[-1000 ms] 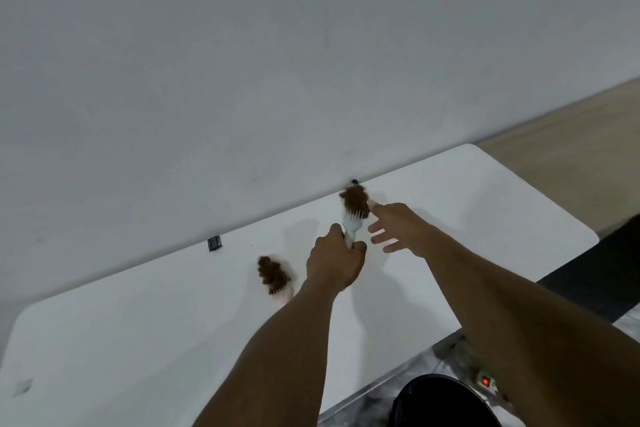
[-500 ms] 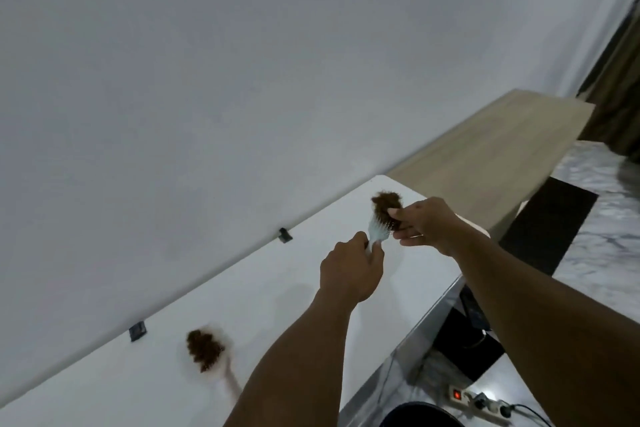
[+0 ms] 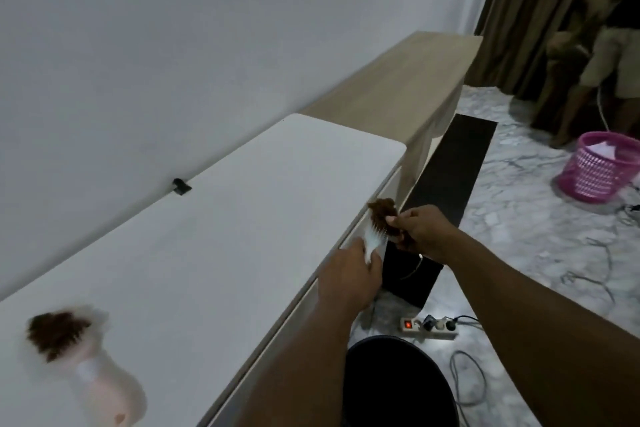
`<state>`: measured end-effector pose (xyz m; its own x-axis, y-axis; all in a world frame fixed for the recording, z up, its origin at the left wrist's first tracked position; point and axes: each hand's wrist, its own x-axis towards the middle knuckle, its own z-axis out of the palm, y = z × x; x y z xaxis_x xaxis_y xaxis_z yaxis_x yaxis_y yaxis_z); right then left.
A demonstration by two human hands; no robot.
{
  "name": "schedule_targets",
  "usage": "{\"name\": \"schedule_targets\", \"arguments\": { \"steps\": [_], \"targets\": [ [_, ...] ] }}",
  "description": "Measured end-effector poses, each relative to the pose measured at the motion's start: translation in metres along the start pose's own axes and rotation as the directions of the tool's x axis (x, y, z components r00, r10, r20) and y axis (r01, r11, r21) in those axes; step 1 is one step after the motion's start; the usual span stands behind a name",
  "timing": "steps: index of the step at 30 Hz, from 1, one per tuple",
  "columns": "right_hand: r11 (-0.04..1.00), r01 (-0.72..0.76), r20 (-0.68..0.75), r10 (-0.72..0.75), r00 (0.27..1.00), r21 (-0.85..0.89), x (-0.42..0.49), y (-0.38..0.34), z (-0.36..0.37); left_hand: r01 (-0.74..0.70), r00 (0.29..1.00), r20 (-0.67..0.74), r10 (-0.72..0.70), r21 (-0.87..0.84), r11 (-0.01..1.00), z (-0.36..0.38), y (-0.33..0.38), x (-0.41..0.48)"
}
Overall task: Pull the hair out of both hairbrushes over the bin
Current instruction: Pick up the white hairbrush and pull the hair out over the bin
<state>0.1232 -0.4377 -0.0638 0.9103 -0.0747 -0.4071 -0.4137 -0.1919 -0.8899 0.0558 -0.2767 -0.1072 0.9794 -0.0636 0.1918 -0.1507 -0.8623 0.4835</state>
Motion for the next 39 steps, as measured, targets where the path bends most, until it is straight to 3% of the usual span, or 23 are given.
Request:
{"name": "schedule_targets", "arguments": {
  "steps": [6, 12, 23, 26, 31, 39],
  "targets": [
    [0.992, 0.092, -0.075, -0.098, 0.992, -0.082, -0.018, 0.100, -0.008, -0.041, 0.999, 0.005, 0.041, 0.078, 0.996, 0.067, -0.011, -0.064],
    [0.973, 0.120, -0.109, -0.144, 0.984, -0.199, -0.094, 0.175, 0.005, -0.106, 0.994, 0.050, 0.099, 0.192, 0.976, 0.085, -0.024, -0.164],
    [0.965, 0.155, -0.046, -0.168, 0.985, -0.210, -0.178, 0.210, 0.014, -0.161, 0.986, 0.076, 0.146, 0.260, 0.952, 0.074, -0.032, -0.242],
    [0.967, 0.179, -0.062, -0.193, 0.979, -0.183, -0.175, 0.213, 0.011, -0.155, 0.988, 0.050, 0.147, 0.228, 0.961, 0.073, -0.032, -0.244],
    [0.977, 0.198, -0.158, -0.184, 0.970, 0.083, -0.146, 0.228, 0.014, -0.227, 0.974, 0.073, 0.216, 0.225, 0.948, 0.087, -0.039, -0.235],
    [0.990, 0.125, -0.353, -0.139, 0.925, -0.062, -0.091, 0.288, 0.037, -0.208, 0.959, 0.227, 0.172, 0.145, 0.967, 0.151, -0.075, -0.226]
  ]
}}
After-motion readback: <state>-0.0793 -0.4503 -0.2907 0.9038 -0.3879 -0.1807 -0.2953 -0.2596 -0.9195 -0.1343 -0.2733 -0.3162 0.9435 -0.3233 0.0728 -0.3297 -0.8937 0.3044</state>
